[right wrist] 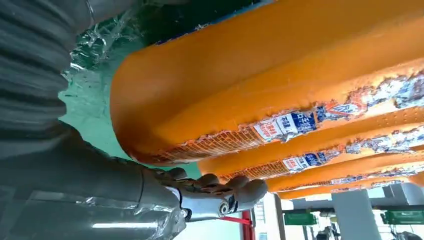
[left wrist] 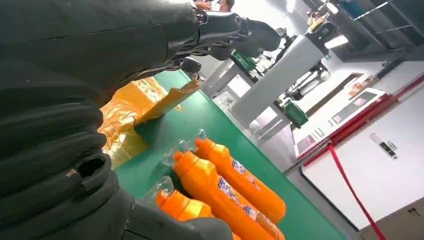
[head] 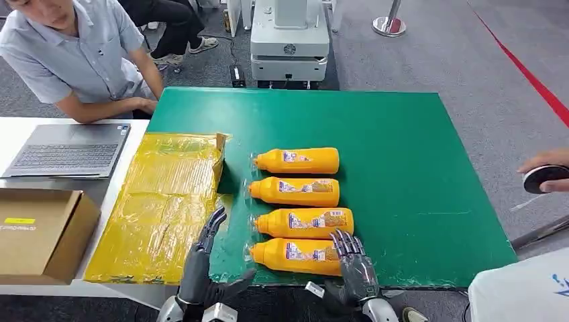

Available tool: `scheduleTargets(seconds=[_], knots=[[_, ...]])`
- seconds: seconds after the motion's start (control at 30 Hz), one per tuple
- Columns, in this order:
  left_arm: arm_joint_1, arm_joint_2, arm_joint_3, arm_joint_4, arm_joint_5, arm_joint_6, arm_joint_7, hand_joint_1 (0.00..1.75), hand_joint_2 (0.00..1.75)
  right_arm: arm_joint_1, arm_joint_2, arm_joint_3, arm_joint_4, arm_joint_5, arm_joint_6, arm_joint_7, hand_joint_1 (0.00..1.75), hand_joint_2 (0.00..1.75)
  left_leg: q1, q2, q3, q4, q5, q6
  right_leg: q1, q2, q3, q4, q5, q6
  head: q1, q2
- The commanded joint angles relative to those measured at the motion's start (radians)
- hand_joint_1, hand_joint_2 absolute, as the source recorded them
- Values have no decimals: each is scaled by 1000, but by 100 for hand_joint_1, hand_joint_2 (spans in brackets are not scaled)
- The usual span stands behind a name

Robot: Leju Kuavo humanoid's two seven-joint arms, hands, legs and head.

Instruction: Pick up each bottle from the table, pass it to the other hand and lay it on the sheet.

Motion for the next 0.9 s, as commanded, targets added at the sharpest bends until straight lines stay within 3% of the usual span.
scheduleTargets(seconds=[0.03, 0.4, 0.43, 0.47, 0.9], knots=[[-36, -9, -15, -5, 7, -8, -10, 0, 175, -32, 2, 18, 17, -17, 18, -7, 0, 175, 0, 0, 0, 0, 0, 0, 0, 0, 0, 0, 0, 0, -1, 0], [-42, -9, -15, 3, 10, -12, -13, 0, 175, -47, -14, 39, 33, -21, 89, 1, 0, 175, 0, 0, 0, 0, 0, 0, 0, 0, 0, 0, 0, 0, 0, 0], [-43, -10, -14, 4, 11, -12, -15, 0, 175, -47, -14, 39, 31, -28, 100, -2, 161, 175, 0, 0, 0, 0, 0, 0, 0, 0, 0, 0, 0, 0, 0, 0], [-43, -10, -14, 4, 11, -12, -15, 0, 175, -47, -13, 40, 30, -36, 110, -5, 175, 175, 0, 0, 0, 0, 0, 0, 0, 0, 0, 0, 0, 0, 0, 0], [-54, -13, -12, 23, 20, -19, -28, 0, 175, -72, -39, 65, 71, -25, 204, 25, 175, 175, 0, 0, 0, 0, 0, 0, 0, 0, 0, 0, 0, 0, -1, 0]])
